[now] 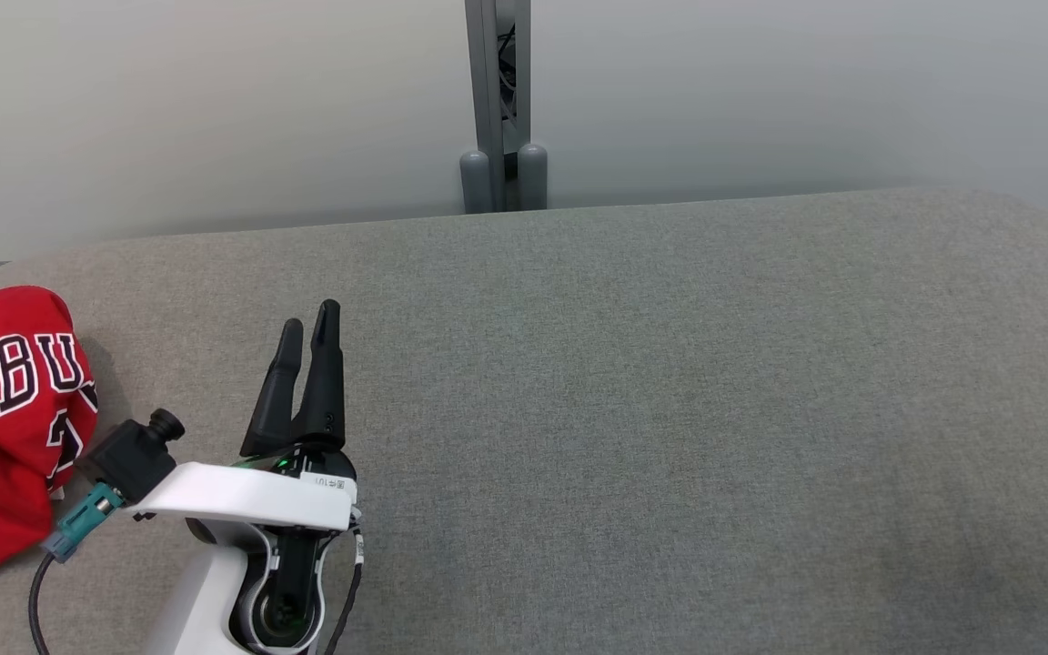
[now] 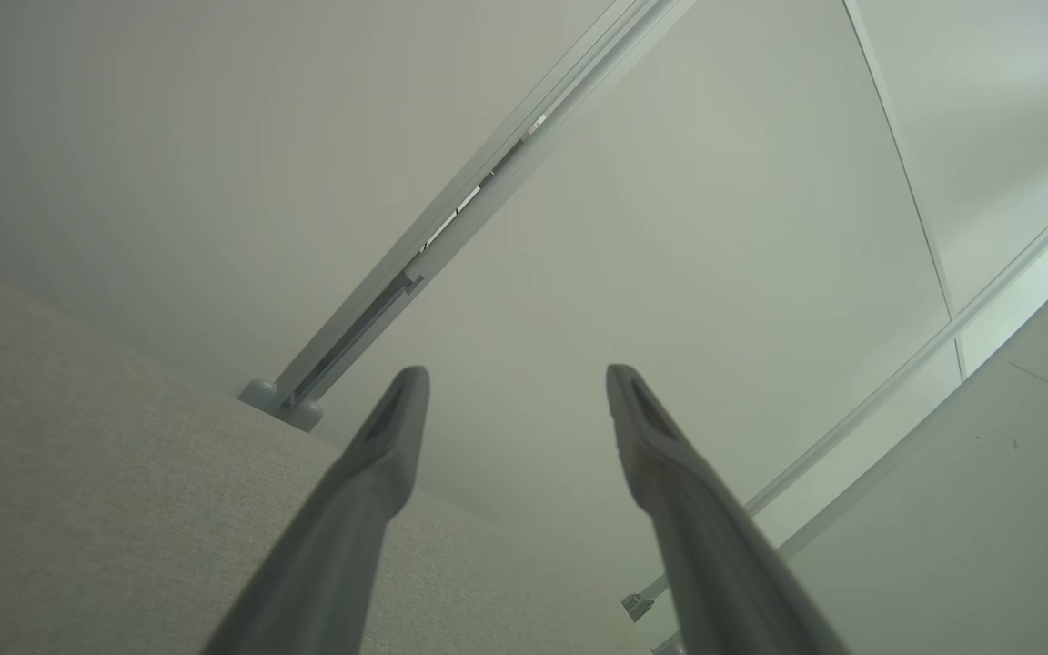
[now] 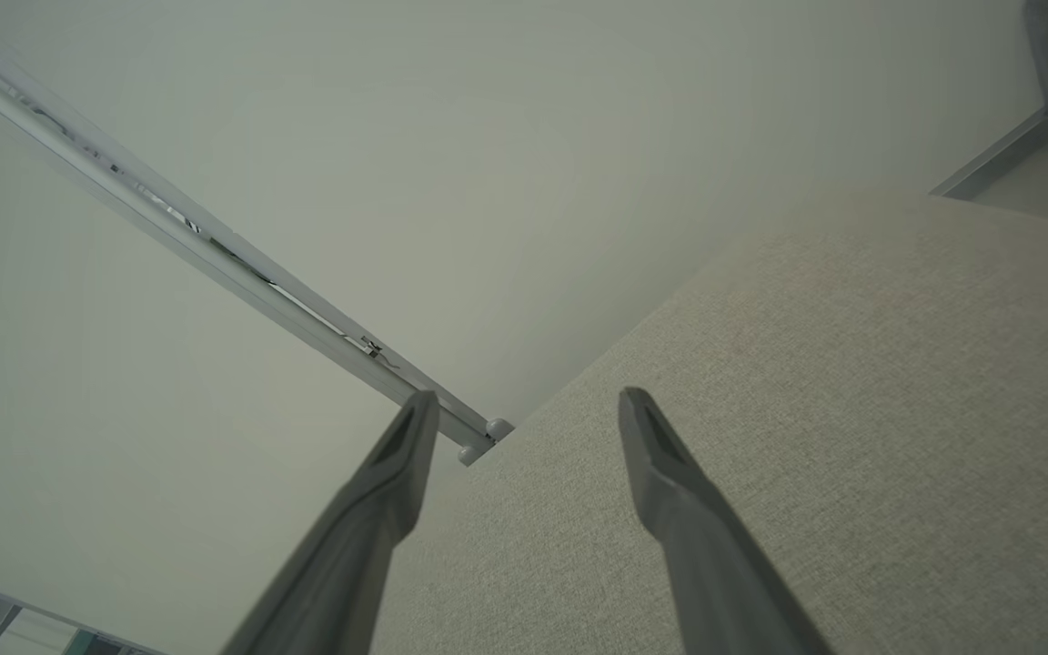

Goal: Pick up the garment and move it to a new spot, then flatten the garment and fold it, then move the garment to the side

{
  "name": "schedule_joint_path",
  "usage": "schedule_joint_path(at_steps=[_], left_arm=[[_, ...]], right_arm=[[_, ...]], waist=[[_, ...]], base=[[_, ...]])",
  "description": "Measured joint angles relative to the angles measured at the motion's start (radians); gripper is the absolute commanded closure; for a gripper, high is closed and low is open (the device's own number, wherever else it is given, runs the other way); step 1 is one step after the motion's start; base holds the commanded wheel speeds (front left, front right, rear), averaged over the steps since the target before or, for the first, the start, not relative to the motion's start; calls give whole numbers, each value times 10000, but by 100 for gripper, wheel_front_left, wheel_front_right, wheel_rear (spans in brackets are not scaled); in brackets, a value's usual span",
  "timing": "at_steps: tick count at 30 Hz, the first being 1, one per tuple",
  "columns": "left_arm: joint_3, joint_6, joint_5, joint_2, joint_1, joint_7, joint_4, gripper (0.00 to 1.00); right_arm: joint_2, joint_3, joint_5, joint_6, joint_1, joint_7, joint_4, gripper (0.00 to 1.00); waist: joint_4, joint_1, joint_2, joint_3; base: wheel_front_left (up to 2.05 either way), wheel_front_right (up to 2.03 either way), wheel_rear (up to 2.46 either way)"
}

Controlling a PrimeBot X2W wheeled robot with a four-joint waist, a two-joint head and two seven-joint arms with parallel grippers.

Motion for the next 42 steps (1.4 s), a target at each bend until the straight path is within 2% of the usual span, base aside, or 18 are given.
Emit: schedule_joint_path(at_steps=[9, 20, 30, 42], left_arm=[[-75, 240, 2130, 309, 0, 0, -326, 0], [-58, 545, 3764, 508, 8, 228, -232, 0], [86, 821, 4853, 535, 63, 665, -134, 0], [339, 1043, 5797, 579, 268, 878, -169, 0]], right_arm=[[63, 704, -1768, 0, 13, -692, -462, 0], [127, 1609, -3160, 0, 155, -1469, -594, 0], [224, 2441, -4416, 2, 289, -2096, -437, 0], [441, 2963, -5451, 2, 446, -2798, -295, 0]], waist=[[25, 0, 0, -3], [52, 0, 0, -46], [102, 0, 0, -115], [125, 0, 0, -156]], base=[[0, 0, 0], [0, 0, 0], [0, 0, 0], [0, 0, 0]])
